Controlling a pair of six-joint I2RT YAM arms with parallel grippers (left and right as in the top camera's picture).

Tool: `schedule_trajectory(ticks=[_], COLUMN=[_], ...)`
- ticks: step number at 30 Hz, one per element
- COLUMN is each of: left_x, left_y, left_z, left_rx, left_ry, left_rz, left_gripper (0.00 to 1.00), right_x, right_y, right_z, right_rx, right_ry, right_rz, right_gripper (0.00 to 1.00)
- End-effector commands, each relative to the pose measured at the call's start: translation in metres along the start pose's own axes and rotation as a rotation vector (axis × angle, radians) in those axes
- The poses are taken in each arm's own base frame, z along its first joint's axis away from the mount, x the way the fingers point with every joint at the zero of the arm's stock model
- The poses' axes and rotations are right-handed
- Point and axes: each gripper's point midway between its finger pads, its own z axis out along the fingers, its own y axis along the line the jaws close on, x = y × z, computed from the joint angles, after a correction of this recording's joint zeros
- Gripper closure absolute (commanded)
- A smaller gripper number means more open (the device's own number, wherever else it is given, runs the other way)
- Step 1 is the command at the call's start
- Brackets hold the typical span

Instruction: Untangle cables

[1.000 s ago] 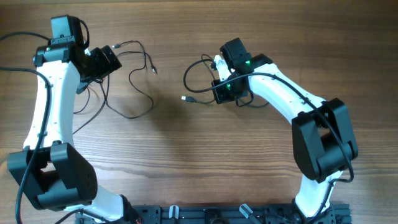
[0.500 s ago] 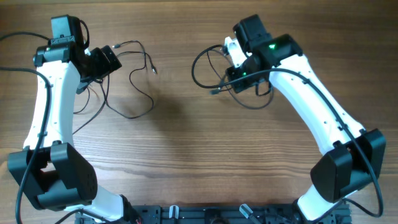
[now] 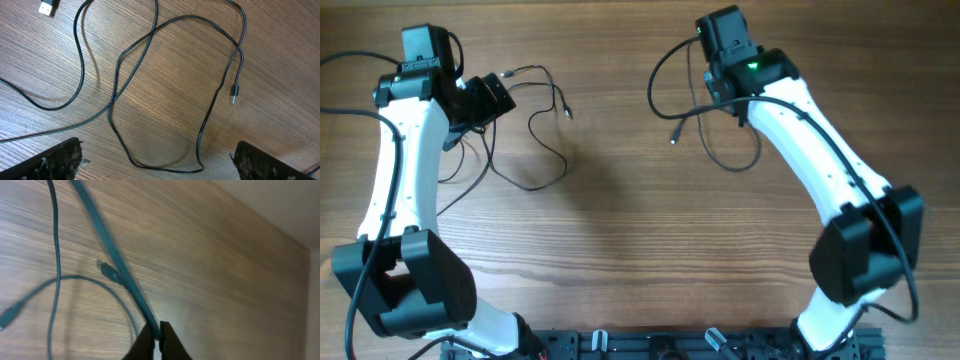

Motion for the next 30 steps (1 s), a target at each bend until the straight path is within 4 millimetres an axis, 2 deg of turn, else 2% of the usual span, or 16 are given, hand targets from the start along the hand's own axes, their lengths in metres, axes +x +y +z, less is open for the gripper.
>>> schedule_trajectory(ticks=[1, 3, 5, 8, 9, 11, 13, 19, 22, 25, 27, 28, 30], left_x=[0.002, 0.002, 0.002, 0.002, 0.002, 0.002, 0.002, 0.002, 0.002, 0.002, 0.002, 0.002, 0.002], left_y=[-0.001, -0.001, -0.001, -0.001, -0.001, -0.001, -0.001, -0.001, -0.001, -0.001, -0.001, -0.001, -0.001], left_z=[0.004, 0.004, 0.004, 0.004, 0.004, 0.004, 0.004, 0.004, 0.004, 0.004, 0.004, 0.004, 0.004], left_rx=[0.003, 0.003, 0.003, 0.003, 0.003, 0.003, 0.003, 0.003, 0.003, 0.003, 0.003, 0.003, 0.003], left_ry=[0.014, 0.014, 0.014, 0.014, 0.014, 0.014, 0.014, 0.014, 0.014, 0.014, 0.014, 0.014, 0.014], left_rz=[-0.009, -0.009, -0.009, -0.009, -0.009, -0.009, -0.009, -0.009, -0.009, -0.009, -0.009, -0.009, -0.009], left_gripper=[0.00, 0.00, 0.00, 0.00, 0.00, 0.00, 0.00, 0.00, 0.00, 0.00, 0.00, 0.00, 0.00], right_x=[0.022, 0.043, 0.060, 0.066, 0.064, 0.057, 0.036, 0.007, 0.006, 0.023, 0.035, 0.041, 0.044], right_y=[0.028, 0.067, 0.111, 0.140, 0.143, 0.143, 0.138, 0.113, 0.106, 0.094, 0.085, 0.079, 0.073], right_z=[0.030, 0.030, 0.008, -0.015, -0.016, -0.014, -0.005, 0.029, 0.051, 0.080, 0.096, 0.105, 0.109], right_rx=[-0.024, -0.235, -0.533, -0.755, -0.772, -0.766, -0.715, -0.518, -0.491, -0.470, -0.470, -0.471, -0.527], right_ry=[0.099, 0.170, 0.206, 0.199, 0.190, 0.163, 0.081, -0.018, -0.017, 0.049, 0.094, 0.117, 0.116], right_rz=[-0.002, -0.081, -0.186, -0.238, -0.233, -0.217, -0.197, -0.171, -0.154, -0.125, -0.086, -0.048, -0.005], right_gripper=[0.83, 0.75, 0.63, 0.54, 0.53, 0.49, 0.44, 0.19, 0.17, 0.16, 0.28, 0.30, 0.31])
